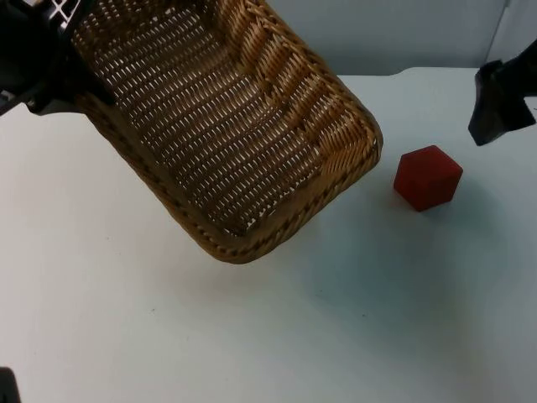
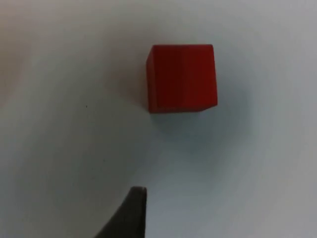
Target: Pick up the basket with the left hand and place the cube into the basket with the right hand.
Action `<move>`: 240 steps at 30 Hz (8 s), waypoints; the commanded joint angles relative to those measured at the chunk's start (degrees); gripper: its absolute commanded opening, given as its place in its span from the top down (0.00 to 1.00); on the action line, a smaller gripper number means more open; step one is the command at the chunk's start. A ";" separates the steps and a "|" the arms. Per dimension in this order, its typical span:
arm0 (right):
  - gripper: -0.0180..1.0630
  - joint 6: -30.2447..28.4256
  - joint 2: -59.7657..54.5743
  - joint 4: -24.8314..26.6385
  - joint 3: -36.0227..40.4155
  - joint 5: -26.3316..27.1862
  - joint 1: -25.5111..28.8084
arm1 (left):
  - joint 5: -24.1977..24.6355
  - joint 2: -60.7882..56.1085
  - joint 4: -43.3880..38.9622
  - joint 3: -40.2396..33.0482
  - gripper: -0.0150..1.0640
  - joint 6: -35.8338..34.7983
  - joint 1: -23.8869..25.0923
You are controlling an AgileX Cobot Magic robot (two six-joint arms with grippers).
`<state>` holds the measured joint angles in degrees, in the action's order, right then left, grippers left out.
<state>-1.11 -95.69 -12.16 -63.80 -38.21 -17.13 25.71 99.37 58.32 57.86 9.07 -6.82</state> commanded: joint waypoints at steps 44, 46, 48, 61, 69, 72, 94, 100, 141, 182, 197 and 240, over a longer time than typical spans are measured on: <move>0.21 8.75 -25.46 -2.56 -3.87 28.12 0.65 | -0.51 -0.92 1.28 0.22 0.99 -0.46 -0.10; 0.41 11.29 -25.86 -2.69 -3.87 28.69 1.02 | -0.51 -0.92 1.28 0.22 0.99 -0.46 -0.10; 0.90 16.21 -25.98 -2.95 -3.92 30.14 2.44 | -0.60 -0.92 1.28 0.22 0.99 -0.46 -0.10; 0.99 18.53 -10.84 -5.95 -21.12 14.43 -0.15 | -0.54 -0.92 1.18 0.22 0.99 -0.46 -0.10; 0.99 -10.48 -5.79 17.93 -21.58 5.07 -12.04 | -0.54 -0.92 1.18 0.22 0.99 -0.46 -0.10; 0.99 -13.60 -6.40 19.91 -21.58 1.91 -14.57 | -0.54 -0.92 1.18 0.22 0.99 -0.46 -0.10; 0.83 -15.52 -17.81 21.28 -21.58 -4.76 -23.36 | -0.54 -0.92 1.18 0.22 0.99 -0.46 -0.10; 0.76 -15.52 -17.79 21.28 -21.58 -3.52 -23.36 | -0.54 -0.92 1.18 0.22 0.99 -0.46 -0.10; 0.78 -13.27 -8.50 16.20 -29.01 0.33 -22.90 | -0.54 -0.92 1.18 0.22 0.99 -0.46 -0.10; 0.99 14.47 13.08 -20.06 -31.16 -31.75 -9.33 | -0.22 -0.92 0.89 0.22 0.99 2.54 -0.10; 0.99 14.47 13.11 -19.81 -28.18 -31.75 -9.33 | 1.71 0.13 0.17 0.22 0.99 24.13 -0.21; 0.99 14.59 13.11 -19.00 -28.18 -30.32 -9.33 | 3.69 10.60 6.08 4.29 0.43 43.05 -0.32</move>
<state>13.54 -83.19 -31.32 -92.27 -68.84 -26.72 28.74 110.20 65.47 61.70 51.62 -6.82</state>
